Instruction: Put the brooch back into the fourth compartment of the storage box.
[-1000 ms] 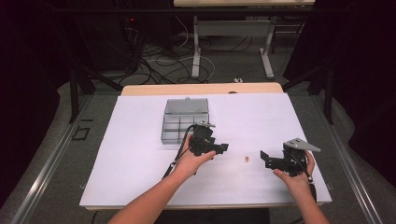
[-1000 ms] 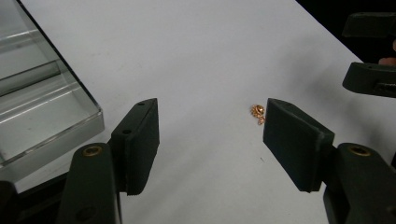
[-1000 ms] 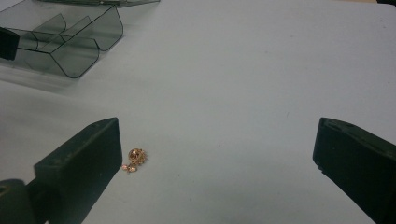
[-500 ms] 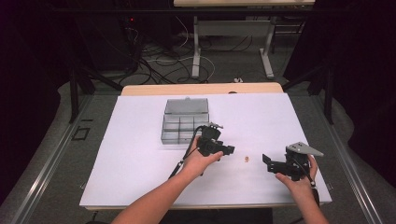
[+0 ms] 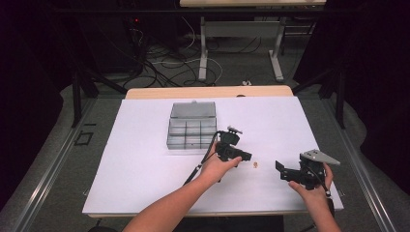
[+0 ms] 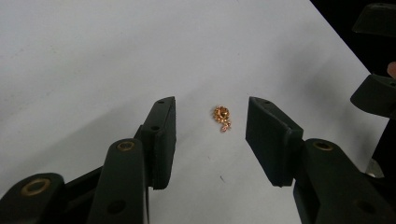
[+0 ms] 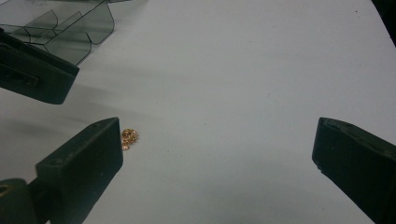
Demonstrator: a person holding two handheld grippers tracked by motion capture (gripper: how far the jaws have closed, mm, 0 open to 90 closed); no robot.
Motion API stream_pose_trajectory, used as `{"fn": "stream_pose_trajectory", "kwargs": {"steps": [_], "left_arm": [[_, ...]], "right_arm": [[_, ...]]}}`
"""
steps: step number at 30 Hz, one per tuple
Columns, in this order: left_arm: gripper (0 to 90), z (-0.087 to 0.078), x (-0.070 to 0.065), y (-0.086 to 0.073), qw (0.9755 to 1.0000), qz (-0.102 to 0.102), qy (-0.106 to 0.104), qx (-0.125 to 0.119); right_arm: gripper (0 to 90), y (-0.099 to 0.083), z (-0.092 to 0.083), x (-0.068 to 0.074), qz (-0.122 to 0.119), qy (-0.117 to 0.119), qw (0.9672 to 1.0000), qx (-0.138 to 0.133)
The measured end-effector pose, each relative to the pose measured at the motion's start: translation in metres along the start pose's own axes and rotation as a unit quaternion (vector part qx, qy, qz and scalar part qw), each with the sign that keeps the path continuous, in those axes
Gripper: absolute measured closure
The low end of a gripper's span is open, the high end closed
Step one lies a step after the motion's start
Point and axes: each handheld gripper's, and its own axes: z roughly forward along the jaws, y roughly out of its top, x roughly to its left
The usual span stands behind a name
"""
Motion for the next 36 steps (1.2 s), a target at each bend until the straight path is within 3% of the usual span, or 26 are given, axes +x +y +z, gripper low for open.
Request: {"fn": "stream_pose_trajectory", "kwargs": {"steps": [18,26,28,36], "left_arm": [[61.7,0.032,-0.010,0.007,0.9995,-0.023,-0.004,0.021],[64.2,0.043,-0.011,0.008,0.9994,-0.017,0.004,0.031],[65.1,0.046,-0.011,0.008,0.9993,-0.019,0.005,0.032],[67.6,0.054,-0.010,0.008,0.9990,-0.024,0.002,0.038]], "right_arm": [[2.0,0.000,-0.001,-0.002,0.001,0.005,1.0000,0.000],[2.1,-0.001,0.002,-0.003,0.002,0.004,0.9999,-0.015],[2.2,-0.001,0.000,-0.004,0.000,0.006,1.0000,-0.001],[2.2,-0.001,0.000,-0.004,0.004,0.006,1.0000,-0.001]]}}
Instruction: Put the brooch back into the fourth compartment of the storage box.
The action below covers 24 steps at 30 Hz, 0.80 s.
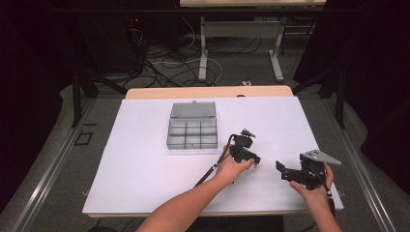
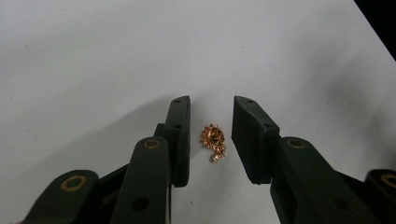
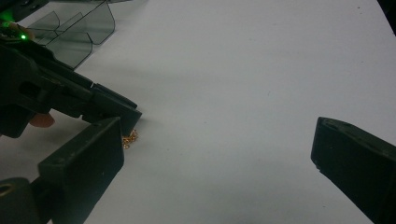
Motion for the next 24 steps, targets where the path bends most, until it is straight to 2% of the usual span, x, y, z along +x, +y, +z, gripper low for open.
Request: {"fn": "stream_pose_trajectory", "kwargs": {"steps": [2,4,24], "left_arm": [[68.5,0.0017,0.0001,-0.0003,1.0000,0.003,0.000,0.003],[69.5,0.0024,-0.0010,-0.0006,1.0000,-0.001,0.001,0.002],[76.6,0.0041,-0.0029,-0.0009,0.9999,0.009,0.007,0.008]], "right_arm": [[2.2,0.0001,-0.0008,0.0001,0.003,0.002,1.0000,0.004],[2.3,-0.0005,0.0006,-0.0003,0.005,0.000,1.0000,-0.003],[2.3,-0.0002,0.0009,-0.0016,-0.001,0.001,1.0000,0.001]]}}
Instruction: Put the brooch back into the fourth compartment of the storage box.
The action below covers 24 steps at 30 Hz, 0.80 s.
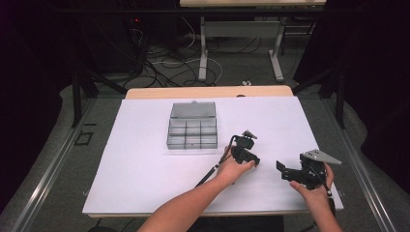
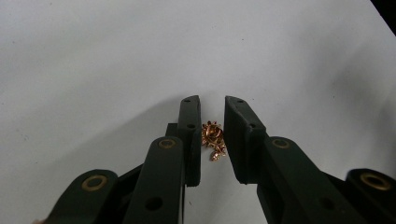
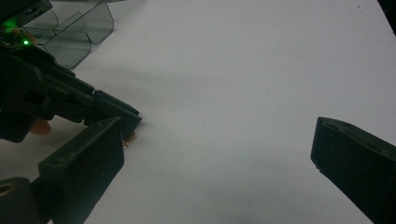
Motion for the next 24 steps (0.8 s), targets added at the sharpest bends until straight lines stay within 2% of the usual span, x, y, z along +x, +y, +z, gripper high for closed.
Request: {"fn": "stream_pose_trajectory", "kwargs": {"steps": [9,24], "left_arm": [[78.0,-0.0001,-0.0012,-0.0001,1.0000,0.000,0.002,0.000],[78.7,-0.0037,-0.0001,-0.0002,1.0000,0.006,0.000,-0.003]], "right_arm": [[2.3,0.0002,0.0018,0.0003,-0.006,-0.003,1.0000,-0.004],[2.3,0.0000,0.0014,-0.0001,-0.002,-0.001,1.0000,-0.003]]}}
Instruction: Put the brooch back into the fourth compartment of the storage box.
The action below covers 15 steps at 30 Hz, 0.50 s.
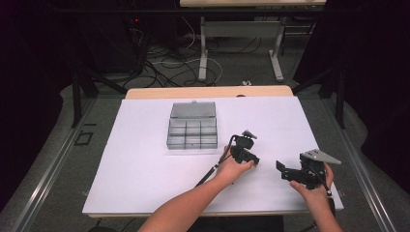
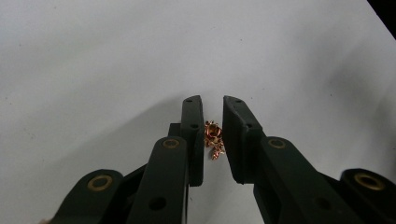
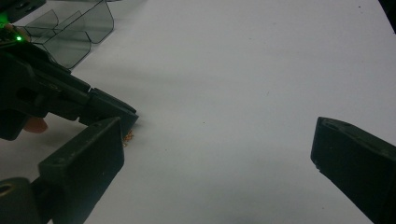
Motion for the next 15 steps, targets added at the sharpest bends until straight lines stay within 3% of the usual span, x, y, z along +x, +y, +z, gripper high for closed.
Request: {"fn": "stream_pose_trajectory", "kwargs": {"steps": [15], "left_arm": [[79.0,-0.0090,0.0004,0.0009,0.9999,0.004,0.008,-0.008]], "right_arm": [[2.3,0.0005,0.0003,0.0001,0.000,0.000,1.0000,-0.001]]}}
